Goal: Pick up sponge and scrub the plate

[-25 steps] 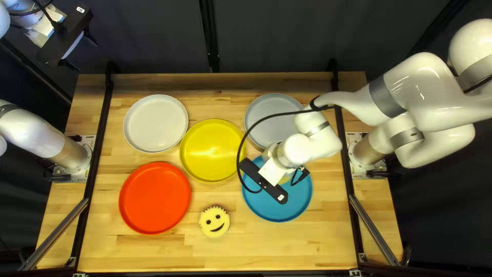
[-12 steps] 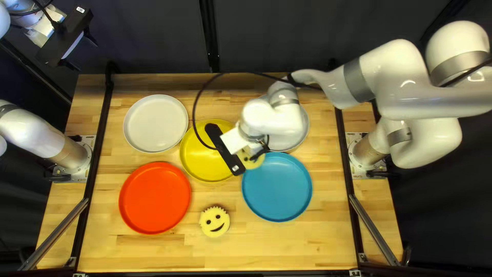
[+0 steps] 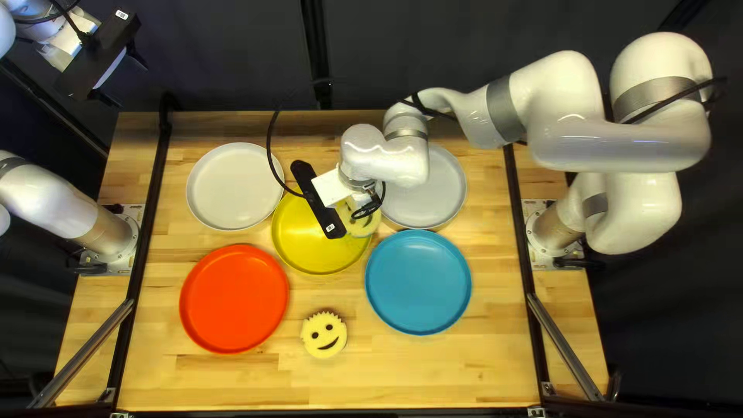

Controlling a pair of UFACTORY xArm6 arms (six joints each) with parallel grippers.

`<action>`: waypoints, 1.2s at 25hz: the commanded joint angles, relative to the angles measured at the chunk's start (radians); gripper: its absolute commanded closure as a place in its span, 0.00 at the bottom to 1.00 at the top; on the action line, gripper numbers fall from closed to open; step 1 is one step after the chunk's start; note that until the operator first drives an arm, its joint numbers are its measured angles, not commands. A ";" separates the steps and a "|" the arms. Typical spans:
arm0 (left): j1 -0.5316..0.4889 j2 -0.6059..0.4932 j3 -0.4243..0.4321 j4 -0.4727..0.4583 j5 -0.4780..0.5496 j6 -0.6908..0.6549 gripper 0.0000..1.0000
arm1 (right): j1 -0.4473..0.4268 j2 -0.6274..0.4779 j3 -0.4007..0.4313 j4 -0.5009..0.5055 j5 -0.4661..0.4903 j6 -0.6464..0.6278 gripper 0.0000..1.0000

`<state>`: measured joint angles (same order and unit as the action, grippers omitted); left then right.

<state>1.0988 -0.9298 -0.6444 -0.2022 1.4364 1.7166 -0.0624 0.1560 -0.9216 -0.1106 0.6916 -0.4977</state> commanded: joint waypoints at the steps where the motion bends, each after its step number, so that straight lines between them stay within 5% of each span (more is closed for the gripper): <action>1: 0.000 0.000 0.000 0.000 0.000 0.000 0.00 | -0.014 0.041 -0.039 -0.001 -0.011 -0.014 1.00; 16: 0.000 0.000 0.000 0.000 0.000 0.000 0.00 | 0.034 0.154 -0.105 -0.120 -0.109 0.089 1.00; 30: 0.000 0.000 0.000 0.000 0.000 0.000 0.00 | 0.067 0.203 -0.147 -0.141 -0.100 0.079 1.00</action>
<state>1.0988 -0.9298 -0.6445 -0.2022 1.4364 1.7166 0.0105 0.3492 -1.0627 -0.2462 0.5956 -0.4092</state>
